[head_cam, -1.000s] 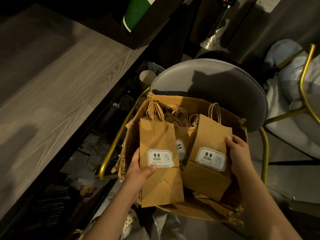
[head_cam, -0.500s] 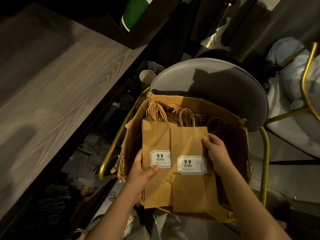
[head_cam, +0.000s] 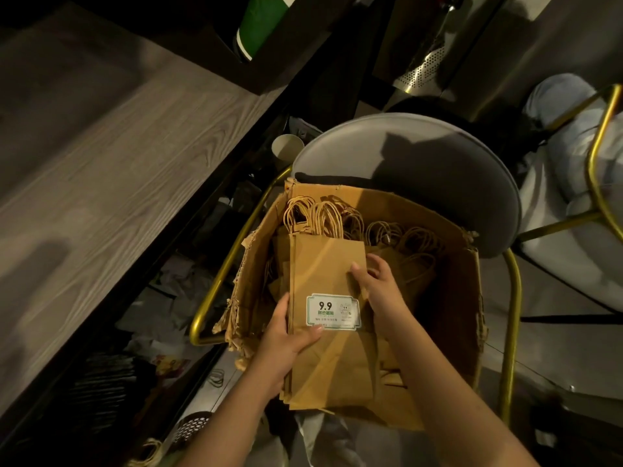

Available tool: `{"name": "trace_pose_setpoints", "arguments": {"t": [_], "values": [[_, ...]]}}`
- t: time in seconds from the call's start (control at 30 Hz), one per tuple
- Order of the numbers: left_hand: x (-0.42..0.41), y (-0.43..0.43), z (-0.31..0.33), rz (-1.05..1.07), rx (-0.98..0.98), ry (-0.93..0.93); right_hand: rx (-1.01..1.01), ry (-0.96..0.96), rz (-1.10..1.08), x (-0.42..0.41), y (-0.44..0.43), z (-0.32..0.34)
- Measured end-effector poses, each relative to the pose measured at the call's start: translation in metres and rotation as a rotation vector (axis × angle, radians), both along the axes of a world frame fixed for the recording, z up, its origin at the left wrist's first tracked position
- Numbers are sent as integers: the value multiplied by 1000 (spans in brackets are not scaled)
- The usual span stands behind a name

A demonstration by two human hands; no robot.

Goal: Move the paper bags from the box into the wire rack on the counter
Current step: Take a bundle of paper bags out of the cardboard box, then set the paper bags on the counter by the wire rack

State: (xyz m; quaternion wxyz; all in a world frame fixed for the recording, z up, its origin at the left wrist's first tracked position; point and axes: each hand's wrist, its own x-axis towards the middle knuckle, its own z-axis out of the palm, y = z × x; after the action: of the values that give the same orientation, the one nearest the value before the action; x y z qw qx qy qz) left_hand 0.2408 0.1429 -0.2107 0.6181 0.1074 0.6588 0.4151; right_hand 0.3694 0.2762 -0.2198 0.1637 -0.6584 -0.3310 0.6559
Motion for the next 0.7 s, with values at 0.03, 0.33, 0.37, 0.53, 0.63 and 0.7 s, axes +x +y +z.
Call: {"name": "trace_pose_setpoints", "arguments": {"t": [0.03,0.33,0.37,0.53,0.63,0.7], "values": [[0,1,0,3,4,-4,-58,28,21,4,-1,0],[4,22,20,-47,118,56,-60,256,130,32,-18,25],[5,24,23,-48,132,57,-25,265,128,34,-17,29],[8,34,49,-62,203,82,119,295,116,39,-12,60],[6,36,68,-114,266,131,201,323,111,37,-11,84],[2,34,87,-129,315,170,244,365,104,35,-13,102]]}}
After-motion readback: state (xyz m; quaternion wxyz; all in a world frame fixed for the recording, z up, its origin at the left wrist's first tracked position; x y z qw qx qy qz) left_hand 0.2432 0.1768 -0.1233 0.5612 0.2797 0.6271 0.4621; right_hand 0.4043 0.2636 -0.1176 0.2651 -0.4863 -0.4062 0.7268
